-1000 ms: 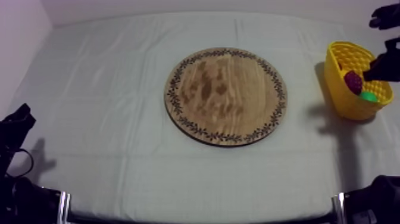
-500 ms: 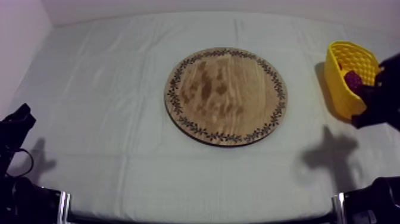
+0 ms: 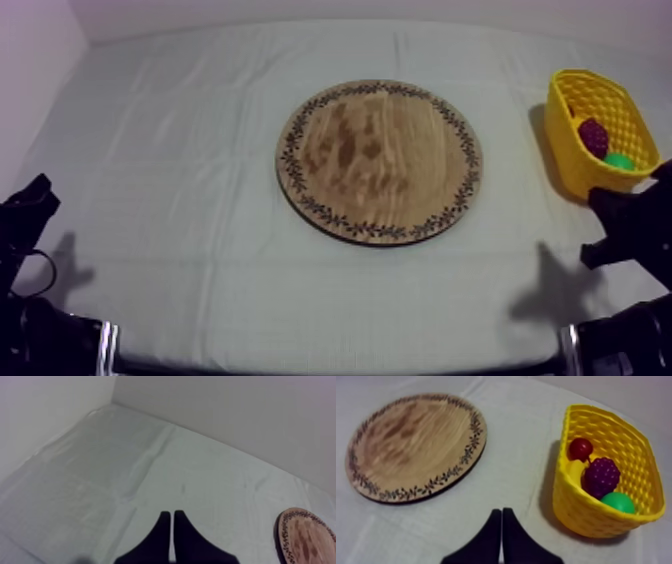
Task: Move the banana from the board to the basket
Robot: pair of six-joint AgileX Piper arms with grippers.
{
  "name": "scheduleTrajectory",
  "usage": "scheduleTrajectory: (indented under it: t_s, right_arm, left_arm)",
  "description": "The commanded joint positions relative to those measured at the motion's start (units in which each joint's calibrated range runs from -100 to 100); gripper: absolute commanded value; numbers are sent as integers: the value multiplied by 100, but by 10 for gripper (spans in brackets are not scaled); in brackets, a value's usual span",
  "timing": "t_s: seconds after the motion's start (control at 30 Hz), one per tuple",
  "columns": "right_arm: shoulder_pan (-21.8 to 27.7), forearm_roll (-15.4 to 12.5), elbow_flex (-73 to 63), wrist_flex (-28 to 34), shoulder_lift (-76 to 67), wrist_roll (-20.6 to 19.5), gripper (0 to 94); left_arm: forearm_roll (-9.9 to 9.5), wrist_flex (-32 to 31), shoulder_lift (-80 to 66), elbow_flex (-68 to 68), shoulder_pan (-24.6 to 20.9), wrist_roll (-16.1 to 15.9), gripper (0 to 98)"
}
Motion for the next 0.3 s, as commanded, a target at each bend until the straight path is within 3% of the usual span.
scheduleTrajectory:
  t_s: [0.0, 0.13, 0.27]
  right_arm:
    - [-104, 304, 48, -78, -312, -384, 5]
    - [-301, 397, 102, -113, -518, 213, 5]
    - [-377, 420, 115, -123, -567, 301, 5]
  left_arm:
    - [-1, -1, 2, 3, -2, 1, 1]
    - [-1, -1, 2, 3, -2, 1, 1]
    - [-1, -1, 2, 3, -2, 1, 1]
